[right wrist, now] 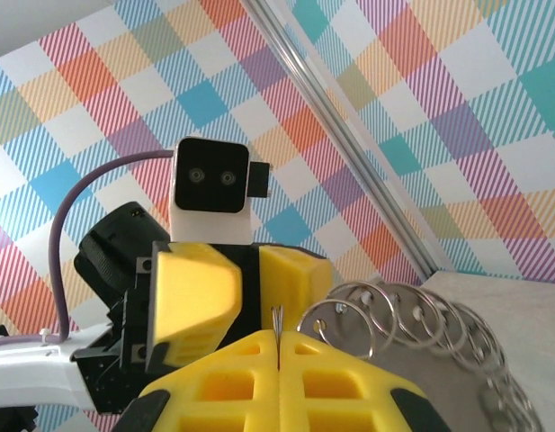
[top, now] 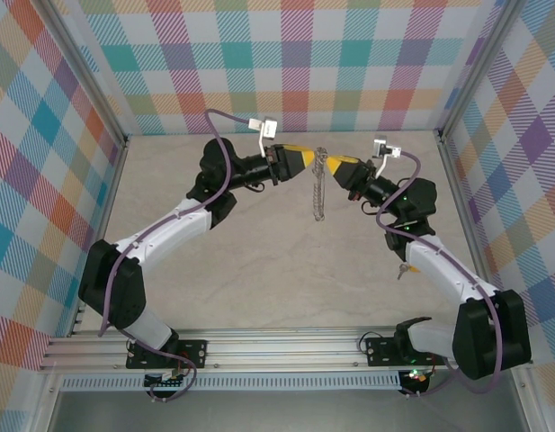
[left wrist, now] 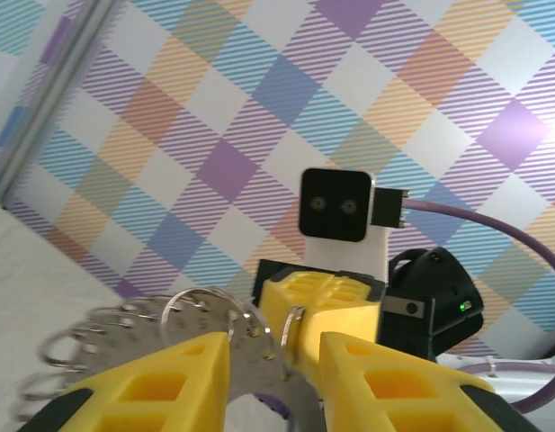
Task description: Put the keys on the keyring
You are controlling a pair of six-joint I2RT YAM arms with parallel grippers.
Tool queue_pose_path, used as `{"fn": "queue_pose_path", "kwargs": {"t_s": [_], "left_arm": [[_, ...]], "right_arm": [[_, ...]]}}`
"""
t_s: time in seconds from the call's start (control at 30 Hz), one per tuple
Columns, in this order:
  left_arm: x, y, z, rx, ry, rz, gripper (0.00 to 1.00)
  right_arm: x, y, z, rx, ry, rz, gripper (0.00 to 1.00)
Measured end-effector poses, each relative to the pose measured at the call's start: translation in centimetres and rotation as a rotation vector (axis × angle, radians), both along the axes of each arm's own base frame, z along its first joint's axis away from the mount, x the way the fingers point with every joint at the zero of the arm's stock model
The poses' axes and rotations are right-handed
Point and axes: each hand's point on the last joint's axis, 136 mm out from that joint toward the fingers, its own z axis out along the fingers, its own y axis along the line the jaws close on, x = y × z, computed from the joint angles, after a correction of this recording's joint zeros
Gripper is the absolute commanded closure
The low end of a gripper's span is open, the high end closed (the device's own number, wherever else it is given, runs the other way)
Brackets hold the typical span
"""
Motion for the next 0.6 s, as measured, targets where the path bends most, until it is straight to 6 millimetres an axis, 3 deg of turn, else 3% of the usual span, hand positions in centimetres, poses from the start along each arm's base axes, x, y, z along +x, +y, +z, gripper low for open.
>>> {"fn": "queue_pose_path", "kwargs": {"t_s": [0.6], "left_arm": [[-0.1, -0.5, 1.0, -0.070, 0.005, -0.025, 0.71]], "right_arm": [[0.6, 0.6, 0.9, 0.046, -0.011, 0.006, 1.00]]}}
